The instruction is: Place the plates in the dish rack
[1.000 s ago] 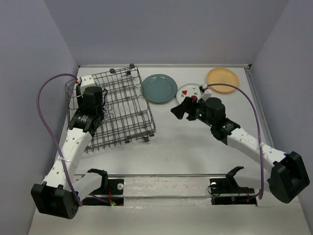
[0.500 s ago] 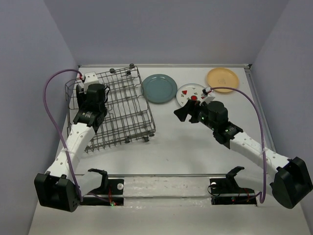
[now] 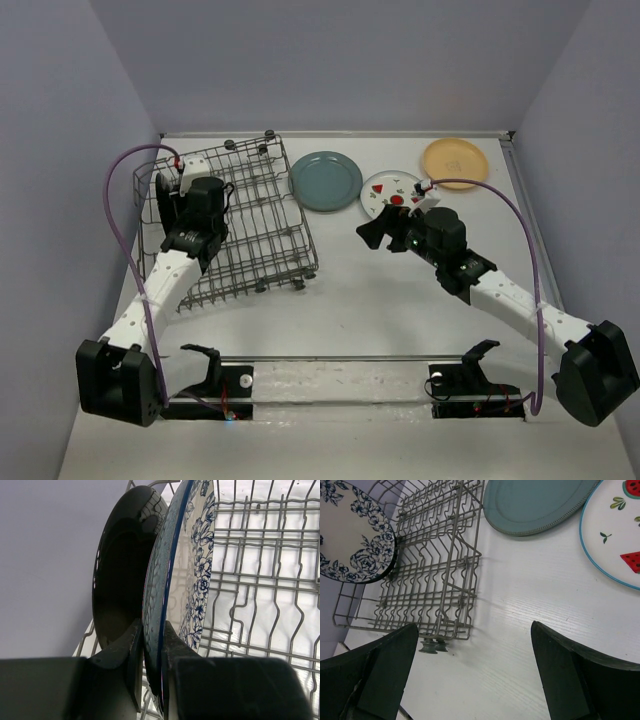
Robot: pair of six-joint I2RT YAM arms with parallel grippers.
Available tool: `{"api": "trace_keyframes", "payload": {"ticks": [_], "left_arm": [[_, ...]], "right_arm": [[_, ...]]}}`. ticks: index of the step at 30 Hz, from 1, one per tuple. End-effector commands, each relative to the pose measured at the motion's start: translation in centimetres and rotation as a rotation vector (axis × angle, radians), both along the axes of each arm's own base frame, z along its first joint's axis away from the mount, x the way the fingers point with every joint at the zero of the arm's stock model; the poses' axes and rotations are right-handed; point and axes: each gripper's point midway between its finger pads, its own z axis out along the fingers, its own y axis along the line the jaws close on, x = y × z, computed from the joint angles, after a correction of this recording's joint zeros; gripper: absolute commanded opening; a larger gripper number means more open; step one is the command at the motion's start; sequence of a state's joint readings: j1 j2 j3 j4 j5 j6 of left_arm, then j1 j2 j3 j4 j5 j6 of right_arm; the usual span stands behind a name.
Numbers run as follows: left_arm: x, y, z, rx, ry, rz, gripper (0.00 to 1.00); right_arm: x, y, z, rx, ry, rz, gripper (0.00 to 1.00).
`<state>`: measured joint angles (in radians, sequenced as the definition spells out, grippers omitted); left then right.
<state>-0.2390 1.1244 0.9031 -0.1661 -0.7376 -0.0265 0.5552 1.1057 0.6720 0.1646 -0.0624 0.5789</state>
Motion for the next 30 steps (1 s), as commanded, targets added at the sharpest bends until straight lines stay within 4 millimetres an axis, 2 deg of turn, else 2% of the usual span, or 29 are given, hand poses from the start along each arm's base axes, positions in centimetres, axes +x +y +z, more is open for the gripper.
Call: {"api": "trace_keyframes", "payload": {"ticks": [1, 13, 17, 21, 23, 26, 27, 29, 30], "left_arm": [[1.8, 0.4, 4.2, -0.012, -0.21, 0.068, 0.06], [3.3, -0.8, 0.9, -0.046, -0.118, 0.019, 0.06], [3.2, -1.1, -0.7, -0.054, -0.055, 0.013, 0.06], [3.0, -0.9, -1.6, -0.055, -0.022, 0.037, 0.21], [2.9, -0.8, -2.3, -0.055, 0.001, 0.044, 0.4], [2.6, -0.5, -2.3, -0.047, 0.012, 0.069, 0.55], [2.5, -0.5, -2.1, -0.05, 0.007, 0.068, 0.65], [2.5, -0.6, -1.7, -0.061, -0.008, 0.063, 0.75], [2.5, -0.6, -1.6, -0.061, -0.011, 0.063, 0.75]], "right_arm": [[0.1, -0.1, 2.1, 0.032, -0.068, 0.006, 1.0], [0.2, -0.5, 2.1, 0.032, -0.072, -0.003, 0.99], [0.2, -0.5, 2.1, 0.031, -0.074, -0.006, 1.0], [0.1, -0.6, 2.1, 0.031, -0.077, -0.005, 0.99], [0.1, -0.6, 2.2, 0.033, -0.077, -0.006, 0.99], [0.1, -0.7, 2.2, 0.031, -0.078, -0.008, 0.99], [0.3, -1.0, 2.2, 0.03, -0.081, -0.019, 0.99], [0.2, -1.1, 2.4, 0.033, -0.086, -0.022, 0.99], [0.2, -1.1, 2.3, 0.032, -0.085, -0.022, 0.99]]}}
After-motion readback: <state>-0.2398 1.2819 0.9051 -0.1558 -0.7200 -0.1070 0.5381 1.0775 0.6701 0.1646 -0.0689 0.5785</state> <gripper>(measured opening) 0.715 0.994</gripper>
